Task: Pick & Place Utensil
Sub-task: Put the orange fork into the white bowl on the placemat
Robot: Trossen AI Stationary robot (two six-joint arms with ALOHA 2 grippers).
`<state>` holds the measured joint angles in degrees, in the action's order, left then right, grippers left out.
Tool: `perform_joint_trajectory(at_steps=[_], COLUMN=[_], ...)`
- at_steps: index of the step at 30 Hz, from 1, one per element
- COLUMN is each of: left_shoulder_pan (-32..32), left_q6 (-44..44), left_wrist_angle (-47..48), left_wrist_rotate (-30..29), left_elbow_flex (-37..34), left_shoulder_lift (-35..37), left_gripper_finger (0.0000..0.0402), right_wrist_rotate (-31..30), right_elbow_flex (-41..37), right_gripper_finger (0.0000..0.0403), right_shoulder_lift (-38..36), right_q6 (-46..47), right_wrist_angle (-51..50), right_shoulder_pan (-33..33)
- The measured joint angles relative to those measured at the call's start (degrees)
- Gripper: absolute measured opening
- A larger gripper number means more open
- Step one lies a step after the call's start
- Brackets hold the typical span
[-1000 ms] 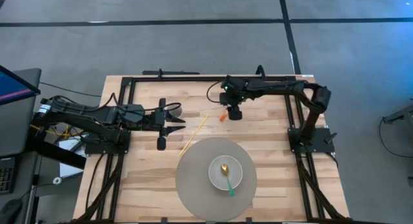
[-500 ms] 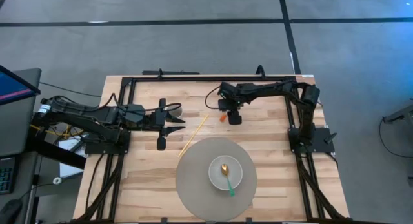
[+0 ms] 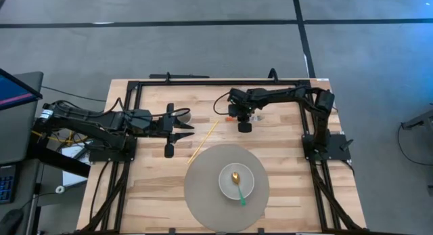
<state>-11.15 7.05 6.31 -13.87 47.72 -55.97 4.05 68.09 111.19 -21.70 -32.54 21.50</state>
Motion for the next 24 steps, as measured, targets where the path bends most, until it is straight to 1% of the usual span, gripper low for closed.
perform_joint_trajectory(at_steps=[2, 7, 12, 16, 19, 24], left_shoulder_pan=[0.00, 0.01, 0.01, -0.01, 0.01, -0.01], left_q6=[0.00, -0.02, -0.02, -0.02, -0.02, -0.02], left_wrist_angle=[0.20, 0.34, 0.95, 1.87, 1.77, 1.63], left_wrist_rotate=[0.00, 0.00, -0.02, 0.00, -0.02, -0.02], left_elbow_flex=[0.00, 0.00, 0.00, 0.00, -0.25, -2.64], left_shoulder_lift=[-0.01, -0.01, -0.01, -0.01, 0.01, 0.00], left_gripper_finger=[0.0086, 0.0086, 0.0086, 0.0085, 0.0085, 0.0085], right_wrist_rotate=[0.58, 1.44, 0.57, 0.50, -1.32, -1.12], right_elbow_flex=[0.21, 0.47, 0.58, 0.58, 0.62, 0.69], right_gripper_finger=[0.0033, 0.0007, 0.0010, 0.0002, 0.0002, 0.0001], right_shoulder_lift=[-0.24, -2.29, -4.75, -8.03, -11.03, -15.88], right_q6=[3.04, 9.50, 14.18, 20.45, 22.24, 23.69], right_wrist_angle=[0.14, 0.08, -0.01, 0.14, 0.08, 0.10], right_shoulder_pan=[-0.60, -2.15, -4.24, -5.93, -7.27, -10.24])
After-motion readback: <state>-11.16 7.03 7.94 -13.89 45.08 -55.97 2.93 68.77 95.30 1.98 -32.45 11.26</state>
